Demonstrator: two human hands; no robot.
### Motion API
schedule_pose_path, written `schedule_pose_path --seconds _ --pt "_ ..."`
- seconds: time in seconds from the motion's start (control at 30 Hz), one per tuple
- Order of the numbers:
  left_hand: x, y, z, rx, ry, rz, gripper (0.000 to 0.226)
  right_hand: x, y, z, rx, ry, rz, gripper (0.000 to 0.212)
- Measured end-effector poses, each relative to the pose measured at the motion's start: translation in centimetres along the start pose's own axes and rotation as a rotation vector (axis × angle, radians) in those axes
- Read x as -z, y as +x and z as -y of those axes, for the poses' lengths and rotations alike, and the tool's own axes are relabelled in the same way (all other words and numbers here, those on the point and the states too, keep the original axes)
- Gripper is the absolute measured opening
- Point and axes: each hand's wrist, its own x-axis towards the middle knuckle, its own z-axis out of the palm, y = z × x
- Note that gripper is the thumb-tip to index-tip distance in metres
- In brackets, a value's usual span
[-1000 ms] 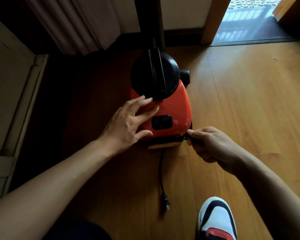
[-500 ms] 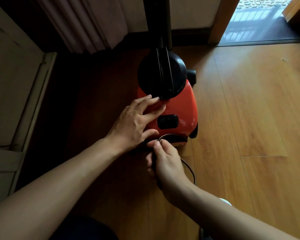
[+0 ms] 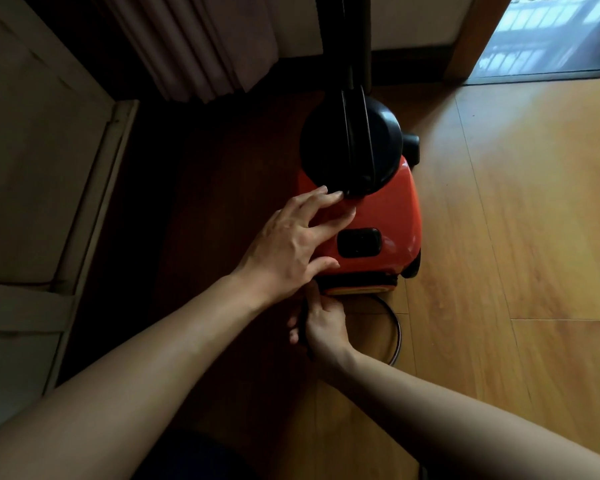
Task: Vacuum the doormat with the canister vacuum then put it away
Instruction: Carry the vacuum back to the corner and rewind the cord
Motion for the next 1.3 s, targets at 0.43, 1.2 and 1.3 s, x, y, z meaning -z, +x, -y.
schedule_pose_path --seconds 0.43,1.2,1.3 --pt "-0.1 0.1 0.5 -0.02 -0.025 0.014 0.075 10.6 3.8 0.0 0.035 -0.397 0.174 0.021" --pt "-0.2 0.1 0.8 -0.014 -0.029 0.0 0.077 20.8 1.1 5.1 -0.025 -0.364 -0.074 0.034" --pt "-0.3 0.1 0.9 -0.019 -0.024 0.003 0.077 23.7 -0.5 5.1 -0.072 -0.547 0.051 0.042"
